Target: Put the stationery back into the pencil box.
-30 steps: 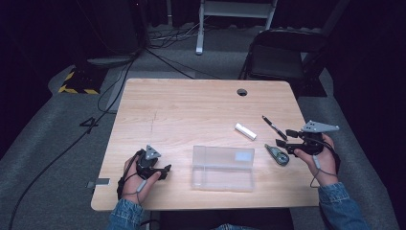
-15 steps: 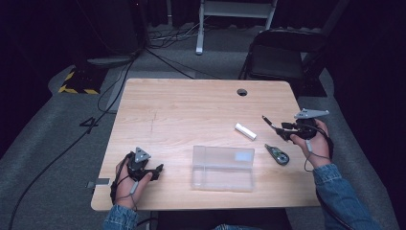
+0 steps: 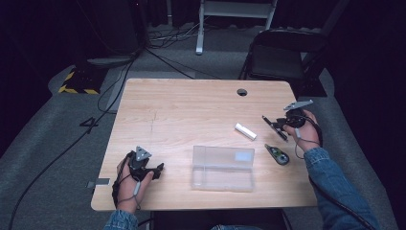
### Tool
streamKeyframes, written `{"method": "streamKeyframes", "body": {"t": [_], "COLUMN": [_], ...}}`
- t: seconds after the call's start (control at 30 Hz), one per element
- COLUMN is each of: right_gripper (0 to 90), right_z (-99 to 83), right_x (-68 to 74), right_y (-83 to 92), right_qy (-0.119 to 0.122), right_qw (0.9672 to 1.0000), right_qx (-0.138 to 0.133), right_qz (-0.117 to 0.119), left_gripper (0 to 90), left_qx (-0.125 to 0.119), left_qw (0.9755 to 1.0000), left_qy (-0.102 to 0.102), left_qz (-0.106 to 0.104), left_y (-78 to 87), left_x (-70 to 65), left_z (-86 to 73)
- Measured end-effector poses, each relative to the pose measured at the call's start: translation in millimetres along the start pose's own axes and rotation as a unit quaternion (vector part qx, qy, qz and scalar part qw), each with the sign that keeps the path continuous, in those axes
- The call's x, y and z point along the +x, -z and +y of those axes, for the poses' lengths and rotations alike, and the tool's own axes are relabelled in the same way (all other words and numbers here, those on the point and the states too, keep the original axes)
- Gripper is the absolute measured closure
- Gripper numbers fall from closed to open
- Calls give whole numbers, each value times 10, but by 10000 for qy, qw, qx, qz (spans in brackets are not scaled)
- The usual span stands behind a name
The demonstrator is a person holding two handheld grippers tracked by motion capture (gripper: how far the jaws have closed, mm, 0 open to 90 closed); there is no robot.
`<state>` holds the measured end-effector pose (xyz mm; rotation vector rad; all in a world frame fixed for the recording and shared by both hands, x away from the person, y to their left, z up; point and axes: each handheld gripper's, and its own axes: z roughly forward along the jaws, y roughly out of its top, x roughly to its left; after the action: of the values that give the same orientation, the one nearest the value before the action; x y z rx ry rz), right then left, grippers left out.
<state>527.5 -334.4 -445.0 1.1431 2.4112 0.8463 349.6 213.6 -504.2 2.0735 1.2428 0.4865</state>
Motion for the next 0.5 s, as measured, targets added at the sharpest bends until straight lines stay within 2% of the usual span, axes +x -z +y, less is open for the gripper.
{"method": "streamKeyframes", "body": {"t": [0.07,0.13,0.23,0.5], "right_gripper": [671,668,661,659], "right_z": [18,33,73,141], "right_x": [-29,-44,-90,-136], "right_y": [-62,-98,-215,-363], "right_qy": [-59,-51,-174,-120], "right_qw": [9999,9999,9997,9996], "right_qx": [152,163,186,253], "right_qz": [-19,-18,60,42], "left_gripper": [226,226,226,226], "left_qx": [2,-6,1,-1], "left_qw": [10000,10000,10000,10000], "left_qy": [-1,9,21,21], "left_qz": [2,6,-11,-13], "left_y": [0,-1,-1,-1], "left_x": [0,-2,-2,-1], "left_z": [0,-1,0,-1]}}
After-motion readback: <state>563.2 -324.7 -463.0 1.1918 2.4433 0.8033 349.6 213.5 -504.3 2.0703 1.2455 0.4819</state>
